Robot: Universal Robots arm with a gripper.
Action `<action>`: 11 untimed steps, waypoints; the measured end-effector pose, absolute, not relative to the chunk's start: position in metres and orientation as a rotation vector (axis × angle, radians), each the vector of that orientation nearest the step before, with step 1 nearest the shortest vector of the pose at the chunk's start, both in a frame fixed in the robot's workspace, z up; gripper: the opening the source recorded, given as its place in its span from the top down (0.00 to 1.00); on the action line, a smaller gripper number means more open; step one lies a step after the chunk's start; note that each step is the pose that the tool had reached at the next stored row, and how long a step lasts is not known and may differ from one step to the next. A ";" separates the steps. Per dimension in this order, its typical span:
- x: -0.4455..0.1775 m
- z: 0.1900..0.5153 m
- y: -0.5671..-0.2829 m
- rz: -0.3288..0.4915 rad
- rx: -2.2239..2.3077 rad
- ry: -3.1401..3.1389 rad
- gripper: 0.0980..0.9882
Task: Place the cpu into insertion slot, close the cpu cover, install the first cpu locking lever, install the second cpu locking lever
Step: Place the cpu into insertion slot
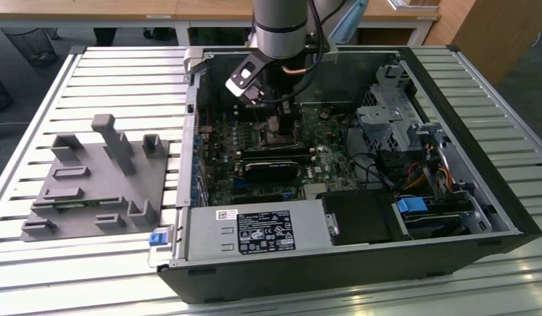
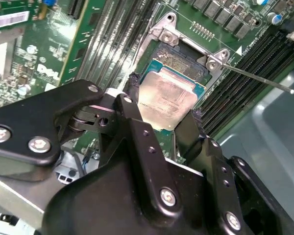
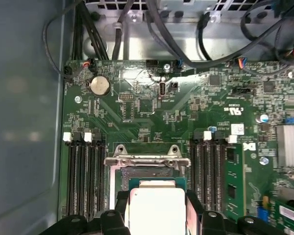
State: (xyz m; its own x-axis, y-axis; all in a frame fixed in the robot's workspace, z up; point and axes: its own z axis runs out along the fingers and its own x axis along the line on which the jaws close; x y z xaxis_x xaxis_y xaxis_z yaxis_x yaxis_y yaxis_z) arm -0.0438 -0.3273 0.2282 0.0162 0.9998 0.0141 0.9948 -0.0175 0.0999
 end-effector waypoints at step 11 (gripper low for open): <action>-0.045 0.214 -0.326 0.125 2.189 2.165 0.50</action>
State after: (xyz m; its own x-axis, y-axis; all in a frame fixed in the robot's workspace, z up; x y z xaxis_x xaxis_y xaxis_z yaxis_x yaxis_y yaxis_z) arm -0.0449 -0.3260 0.2140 0.0106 0.9998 0.0152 0.9949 -0.0120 0.0998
